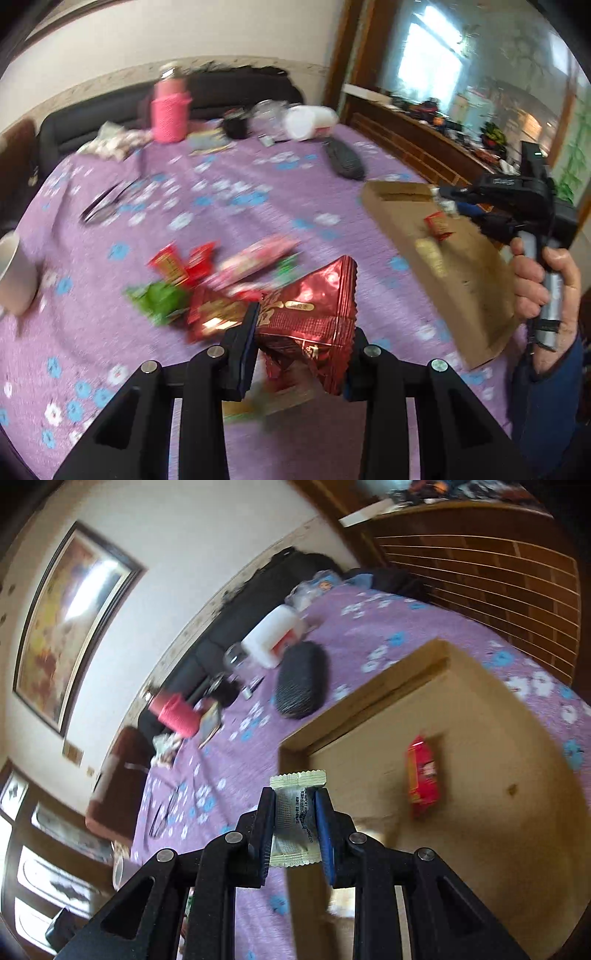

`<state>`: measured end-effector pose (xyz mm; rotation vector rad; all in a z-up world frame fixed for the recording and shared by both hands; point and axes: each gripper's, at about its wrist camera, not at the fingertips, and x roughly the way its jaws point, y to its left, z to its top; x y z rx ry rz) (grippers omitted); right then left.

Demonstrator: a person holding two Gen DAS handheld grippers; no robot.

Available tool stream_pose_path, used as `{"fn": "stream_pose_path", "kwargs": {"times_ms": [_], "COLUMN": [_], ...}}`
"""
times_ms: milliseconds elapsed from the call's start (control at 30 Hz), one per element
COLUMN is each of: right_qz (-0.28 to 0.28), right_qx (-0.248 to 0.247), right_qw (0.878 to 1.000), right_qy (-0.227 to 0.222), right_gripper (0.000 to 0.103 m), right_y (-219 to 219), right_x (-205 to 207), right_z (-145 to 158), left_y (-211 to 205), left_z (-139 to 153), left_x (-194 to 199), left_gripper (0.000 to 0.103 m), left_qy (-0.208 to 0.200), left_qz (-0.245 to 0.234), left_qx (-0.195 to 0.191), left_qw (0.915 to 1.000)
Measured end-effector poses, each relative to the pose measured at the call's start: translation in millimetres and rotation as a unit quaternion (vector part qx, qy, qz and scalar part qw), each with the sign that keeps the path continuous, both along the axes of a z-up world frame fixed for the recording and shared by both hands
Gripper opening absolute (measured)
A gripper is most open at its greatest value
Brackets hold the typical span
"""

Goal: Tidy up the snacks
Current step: 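Carry both snacks to the tray, right tool releasing the white candy while left releases the red packet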

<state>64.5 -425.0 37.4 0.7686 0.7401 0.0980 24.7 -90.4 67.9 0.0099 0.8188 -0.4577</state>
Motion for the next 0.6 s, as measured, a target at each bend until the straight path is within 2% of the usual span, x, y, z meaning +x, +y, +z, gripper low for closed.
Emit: {"fn": "stream_pose_path", "kwargs": {"times_ms": [133, 267, 367, 500, 600], "right_qz": [-0.041, -0.070, -0.087, -0.096, -0.092], "right_qx": [0.002, 0.008, 0.016, 0.009, -0.002], "right_qw": [0.999, 0.997, 0.994, 0.991, 0.991], "right_qy": [0.016, 0.039, 0.061, 0.087, 0.098], "right_gripper": [0.023, 0.023, 0.023, 0.023, 0.023], "right_y": [-26.0, -50.6, -67.3, -78.5, -76.3], "right_x": [-6.5, -8.8, -8.5, -8.1, -3.7], "right_z": [-4.6, -14.0, -23.9, -31.5, -33.5], "left_y": [-56.6, -126.6, -162.4, -193.0, -197.9], "left_z": [7.2, -8.7, -26.6, -39.9, -42.5], "left_x": [4.0, 14.9, 17.1, 11.7, 6.1], "left_gripper": [0.033, 0.033, 0.033, 0.033, 0.033], "left_qy": [0.011, 0.060, 0.098, 0.109, 0.094], "left_qz": [-0.051, -0.097, -0.120, -0.143, -0.157], "left_qx": [-0.022, -0.063, -0.077, -0.066, -0.056], "left_qw": [0.9984, 0.9915, 0.9850, 0.9814, 0.9815]}}
